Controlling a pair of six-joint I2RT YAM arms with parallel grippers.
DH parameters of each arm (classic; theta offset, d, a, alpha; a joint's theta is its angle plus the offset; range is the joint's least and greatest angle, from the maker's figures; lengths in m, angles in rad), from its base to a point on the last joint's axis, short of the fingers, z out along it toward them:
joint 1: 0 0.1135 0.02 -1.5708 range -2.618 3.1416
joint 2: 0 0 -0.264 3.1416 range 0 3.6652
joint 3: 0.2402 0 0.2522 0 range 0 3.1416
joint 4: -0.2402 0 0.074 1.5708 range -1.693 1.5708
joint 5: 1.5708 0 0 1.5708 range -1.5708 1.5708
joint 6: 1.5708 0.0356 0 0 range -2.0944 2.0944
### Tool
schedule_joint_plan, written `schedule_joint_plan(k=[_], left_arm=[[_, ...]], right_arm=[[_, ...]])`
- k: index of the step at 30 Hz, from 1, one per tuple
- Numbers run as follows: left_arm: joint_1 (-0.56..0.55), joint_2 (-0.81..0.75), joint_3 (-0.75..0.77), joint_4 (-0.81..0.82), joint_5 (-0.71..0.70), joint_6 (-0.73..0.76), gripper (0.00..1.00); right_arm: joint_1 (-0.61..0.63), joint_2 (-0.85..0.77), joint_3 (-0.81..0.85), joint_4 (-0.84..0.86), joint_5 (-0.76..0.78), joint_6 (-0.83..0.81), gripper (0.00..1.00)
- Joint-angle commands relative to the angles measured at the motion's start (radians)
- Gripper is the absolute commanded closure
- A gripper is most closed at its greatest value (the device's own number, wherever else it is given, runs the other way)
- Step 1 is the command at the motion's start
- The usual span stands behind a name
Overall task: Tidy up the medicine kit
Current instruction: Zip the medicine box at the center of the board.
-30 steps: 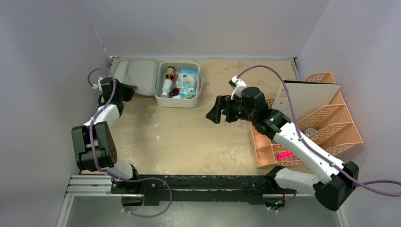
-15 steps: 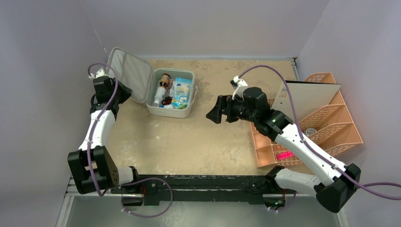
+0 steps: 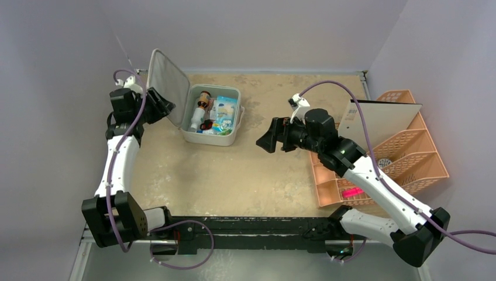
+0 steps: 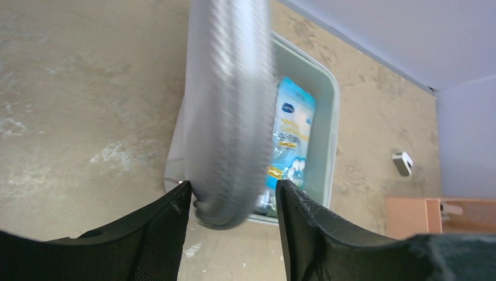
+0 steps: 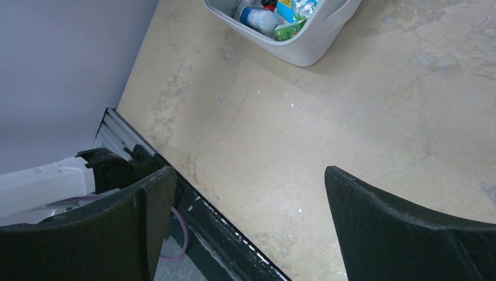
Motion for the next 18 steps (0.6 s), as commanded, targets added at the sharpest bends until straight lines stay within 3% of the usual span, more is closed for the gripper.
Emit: schedule_joint_plan(k=[1,9,18], left_arm=[[-0.017,-0.031,0.079,-0.004,0.125,0.03,0.47],[-0.033,0.01,0.1,0.052,0.309,-0.067,0.46],[-0.084,0.031,0.131,0.042,0.405,-0.088,0.44]], right_arm=[[-0.005,-0.012,0.009,0.014,-0.01,0.017,0.01],[-0.005,-0.028,0.014,0.003,-0.002,0.012,0.01],[-0.005,-0.019,0.017,-0.003,-0.003,0.008,0.01]])
